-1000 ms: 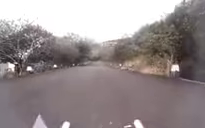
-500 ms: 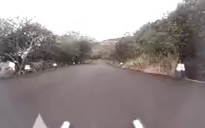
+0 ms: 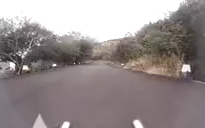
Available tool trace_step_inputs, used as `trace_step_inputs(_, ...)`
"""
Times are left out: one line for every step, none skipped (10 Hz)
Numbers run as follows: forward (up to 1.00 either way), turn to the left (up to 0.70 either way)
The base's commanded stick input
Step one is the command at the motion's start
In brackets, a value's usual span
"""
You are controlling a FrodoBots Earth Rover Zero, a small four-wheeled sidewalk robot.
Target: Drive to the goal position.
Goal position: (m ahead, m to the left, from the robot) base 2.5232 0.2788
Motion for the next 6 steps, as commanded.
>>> trace_step_inputs(0.5, 0.0)
trace_step_inputs(0.5, 0.0)
trace_step_inputs(0.5, 0.0)
trace_step_inputs(0.5, 0.0)
trace_step_inputs(0.5, 0.0)
trace_step_inputs(0.5, 0.0)
